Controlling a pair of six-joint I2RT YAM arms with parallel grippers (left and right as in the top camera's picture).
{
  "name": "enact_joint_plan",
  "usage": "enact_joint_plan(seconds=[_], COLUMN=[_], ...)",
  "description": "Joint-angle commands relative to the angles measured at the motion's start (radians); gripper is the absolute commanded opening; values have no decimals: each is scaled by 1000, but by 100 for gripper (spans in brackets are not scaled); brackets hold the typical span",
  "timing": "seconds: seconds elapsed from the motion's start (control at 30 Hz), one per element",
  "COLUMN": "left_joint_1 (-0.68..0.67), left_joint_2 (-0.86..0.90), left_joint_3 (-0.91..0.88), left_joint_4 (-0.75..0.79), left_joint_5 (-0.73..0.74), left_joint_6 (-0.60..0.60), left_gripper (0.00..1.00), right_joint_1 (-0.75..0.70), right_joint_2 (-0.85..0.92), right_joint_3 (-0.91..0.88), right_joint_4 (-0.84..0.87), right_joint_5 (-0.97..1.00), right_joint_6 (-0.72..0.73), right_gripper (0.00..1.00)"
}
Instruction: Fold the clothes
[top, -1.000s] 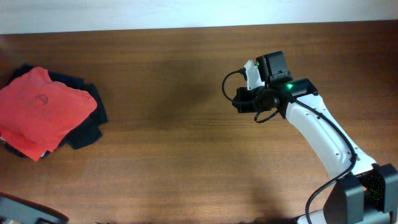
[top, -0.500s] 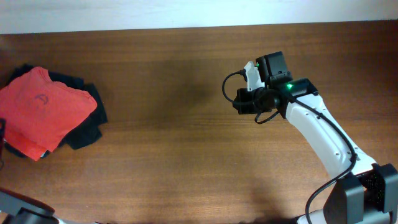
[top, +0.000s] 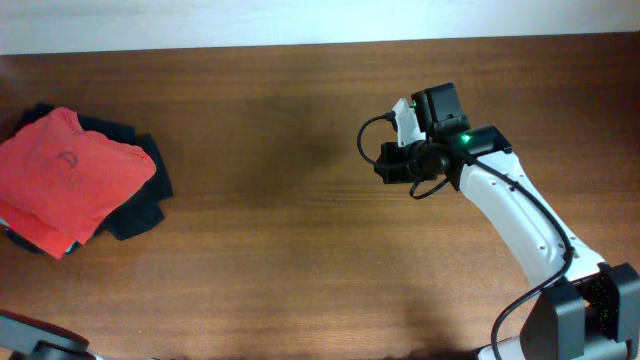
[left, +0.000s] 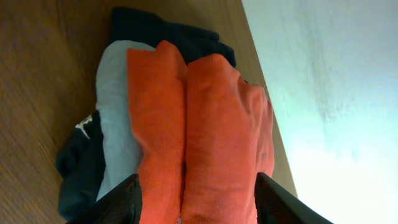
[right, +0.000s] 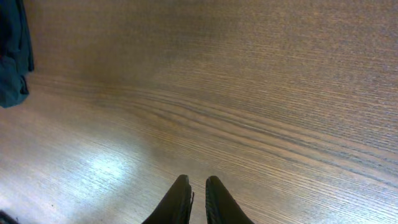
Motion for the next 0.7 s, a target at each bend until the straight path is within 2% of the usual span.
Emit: enact_joint_plan(seconds=[0.0, 0.17, 0.2, 0.27, 0.5, 0.67], left_joint_1=[3, -14, -25, -47, -181, -201], left_joint_2=[-27, -16, -9, -3, 48, 69], left_joint_3=[23, 23, 23, 23, 23, 23], left_joint_4=[-2, 13, 56, 117, 117, 121], left_joint_5=[-64, -122, -101, -51, -187, -250], left_joint_6=[-113, -123, -115, -74, -73, -48], left_gripper=[59, 64, 68, 69, 69, 62], right_joint_1=[1, 1, 1, 1, 1, 1], right_joint_2=[-17, -17, -17, -17, -17, -17], right_joint_3=[0, 0, 0, 0, 0, 0], right_joint_4=[-10, -11, -11, -12, -14, -22], right_joint_5=[5, 5, 5, 5, 5, 6], right_joint_6=[-7, -7, -7, -7, -6, -7], right_gripper=[15, 15, 15, 15, 15, 15])
